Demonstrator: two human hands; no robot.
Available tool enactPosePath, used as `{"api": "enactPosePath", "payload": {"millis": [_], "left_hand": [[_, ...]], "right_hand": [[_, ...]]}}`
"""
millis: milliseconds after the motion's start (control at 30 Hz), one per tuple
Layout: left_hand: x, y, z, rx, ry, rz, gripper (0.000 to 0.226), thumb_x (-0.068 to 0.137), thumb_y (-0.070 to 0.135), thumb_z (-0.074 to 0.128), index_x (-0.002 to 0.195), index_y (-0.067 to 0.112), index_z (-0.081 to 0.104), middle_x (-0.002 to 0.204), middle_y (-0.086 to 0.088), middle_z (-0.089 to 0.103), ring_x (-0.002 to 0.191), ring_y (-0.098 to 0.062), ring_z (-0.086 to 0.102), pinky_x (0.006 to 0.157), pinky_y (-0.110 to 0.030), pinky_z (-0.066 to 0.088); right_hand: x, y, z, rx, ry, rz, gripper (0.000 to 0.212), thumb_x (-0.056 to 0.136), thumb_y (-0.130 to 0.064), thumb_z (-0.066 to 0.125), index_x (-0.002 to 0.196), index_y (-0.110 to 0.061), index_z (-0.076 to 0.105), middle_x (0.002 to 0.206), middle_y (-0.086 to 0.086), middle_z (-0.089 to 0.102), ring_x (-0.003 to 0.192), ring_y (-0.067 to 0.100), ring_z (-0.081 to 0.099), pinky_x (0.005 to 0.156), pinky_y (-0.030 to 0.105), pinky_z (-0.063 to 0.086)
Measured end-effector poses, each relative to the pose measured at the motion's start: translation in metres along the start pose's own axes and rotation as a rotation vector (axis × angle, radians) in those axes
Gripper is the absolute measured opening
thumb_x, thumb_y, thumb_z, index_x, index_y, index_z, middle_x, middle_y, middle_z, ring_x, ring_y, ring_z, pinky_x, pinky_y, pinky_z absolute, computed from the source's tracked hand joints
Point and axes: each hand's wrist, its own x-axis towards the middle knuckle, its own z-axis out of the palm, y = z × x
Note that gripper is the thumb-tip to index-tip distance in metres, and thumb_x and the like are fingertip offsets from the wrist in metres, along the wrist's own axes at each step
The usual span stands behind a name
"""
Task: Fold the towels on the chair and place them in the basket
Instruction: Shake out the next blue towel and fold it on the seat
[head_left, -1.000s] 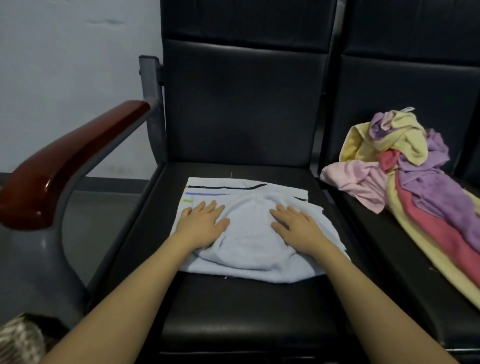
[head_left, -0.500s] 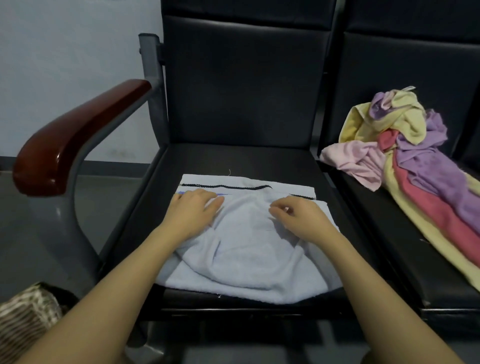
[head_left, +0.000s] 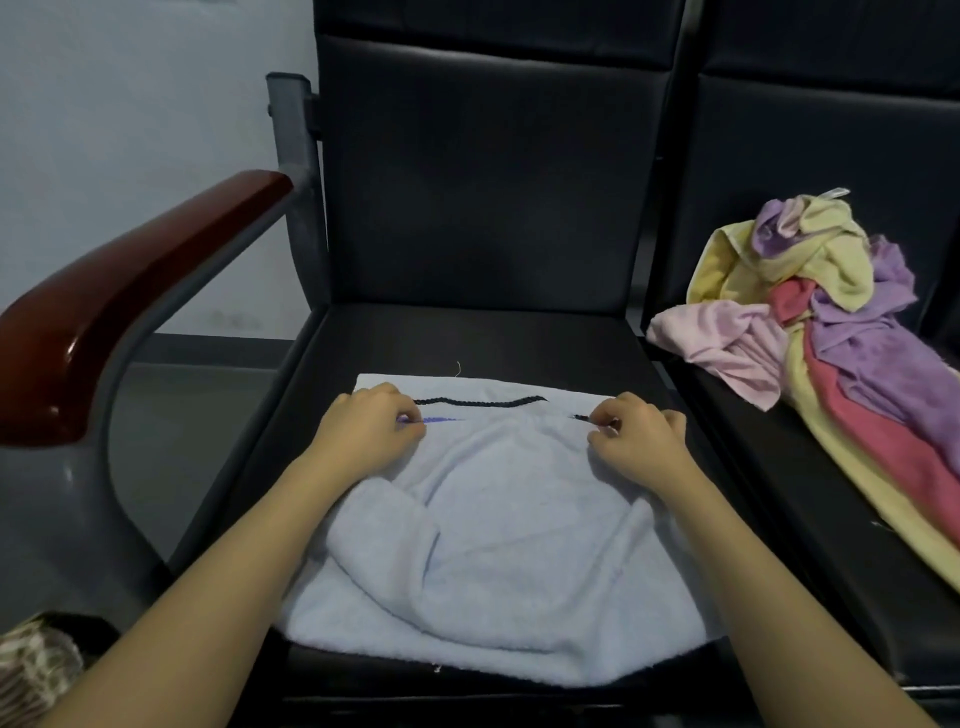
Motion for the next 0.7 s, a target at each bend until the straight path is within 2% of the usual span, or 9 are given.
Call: {"api": "enactPosePath", "payload": {"millis": [100, 267, 367, 467, 600, 700], "left_hand": [[-0.007, -0.005, 0.002, -0.011, -0.008, 0.008, 0.022, 0.092, 0.033, 0.057, 0.11, 0.024, 0.066, 0.119, 0.004, 0.055, 0.107, -0.017, 0.052, 0.097, -0.034, 0.037], [-0.012, -0.005, 0.003, -0.007, 0.048, -0.031, 0.017, 0.097, 0.032, 0.051, 0.107, 0.022, 0.06, 0.117, 0.0, 0.052, 0.109, -0.019, 0.046, 0.098, -0.033, 0.029], [-0.017, -0.004, 0.0, 0.05, 0.162, 0.05, 0.018, 0.099, 0.033, 0.043, 0.108, 0.023, 0.055, 0.104, 0.001, 0.061, 0.099, -0.021, 0.052, 0.092, -0.034, 0.031], [-0.022, -0.003, -0.007, 0.069, 0.278, 0.099, 0.018, 0.098, 0.033, 0.047, 0.107, 0.025, 0.06, 0.1, -0.001, 0.065, 0.096, -0.023, 0.056, 0.093, -0.035, 0.032], [-0.029, -0.004, -0.017, -0.012, 0.273, 0.082, 0.025, 0.098, 0.027, 0.05, 0.114, 0.022, 0.067, 0.107, -0.002, 0.062, 0.101, -0.021, 0.055, 0.098, -0.033, 0.03], [-0.034, -0.005, -0.021, -0.12, 0.227, 0.037, 0.03, 0.097, 0.017, 0.048, 0.123, 0.016, 0.064, 0.109, -0.004, 0.057, 0.1, -0.023, 0.055, 0.098, -0.035, 0.036]], "right_hand": [[-0.005, 0.0, 0.001, 0.003, 0.057, -0.019, 0.004, 0.086, -0.02, 0.055, 0.084, -0.021, 0.058, 0.095, -0.007, 0.054, 0.089, 0.016, 0.053, 0.084, 0.029, 0.015], [-0.019, -0.001, 0.001, -0.01, 0.196, -0.068, 0.009, 0.092, -0.028, 0.057, 0.084, -0.024, 0.055, 0.085, -0.008, 0.06, 0.084, 0.014, 0.053, 0.079, 0.028, 0.011], [-0.022, 0.002, -0.003, -0.056, 0.209, -0.044, 0.008, 0.092, -0.025, 0.053, 0.092, -0.026, 0.06, 0.094, -0.01, 0.06, 0.092, 0.014, 0.053, 0.085, 0.031, 0.013], [-0.025, 0.005, -0.006, -0.102, 0.198, 0.001, 0.014, 0.093, -0.02, 0.051, 0.098, -0.024, 0.063, 0.1, -0.009, 0.058, 0.098, 0.017, 0.053, 0.088, 0.032, 0.013], [-0.028, 0.007, -0.012, -0.154, 0.213, 0.076, 0.015, 0.095, -0.031, 0.052, 0.097, -0.021, 0.063, 0.099, -0.004, 0.055, 0.103, 0.022, 0.052, 0.086, 0.034, 0.013], [-0.033, 0.005, -0.013, -0.154, 0.172, 0.118, 0.019, 0.097, -0.032, 0.048, 0.104, -0.02, 0.06, 0.109, -0.001, 0.054, 0.111, 0.024, 0.048, 0.099, 0.036, 0.014]]}}
